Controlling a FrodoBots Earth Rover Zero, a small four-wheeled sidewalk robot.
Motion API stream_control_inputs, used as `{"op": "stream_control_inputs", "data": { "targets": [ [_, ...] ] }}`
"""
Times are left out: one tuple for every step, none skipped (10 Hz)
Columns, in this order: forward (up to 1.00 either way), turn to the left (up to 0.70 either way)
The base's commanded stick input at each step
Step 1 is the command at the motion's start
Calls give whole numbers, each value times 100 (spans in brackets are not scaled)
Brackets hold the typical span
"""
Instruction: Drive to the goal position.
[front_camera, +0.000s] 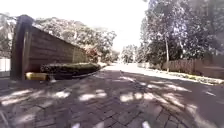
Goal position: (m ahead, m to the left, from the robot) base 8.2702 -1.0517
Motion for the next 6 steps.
{"op": "stream_control_inputs", "data": {
  "targets": [
    [70,0],
    [70,0],
    [70,0],
    [70,0],
    [70,0],
    [70,0]
  ]
}}
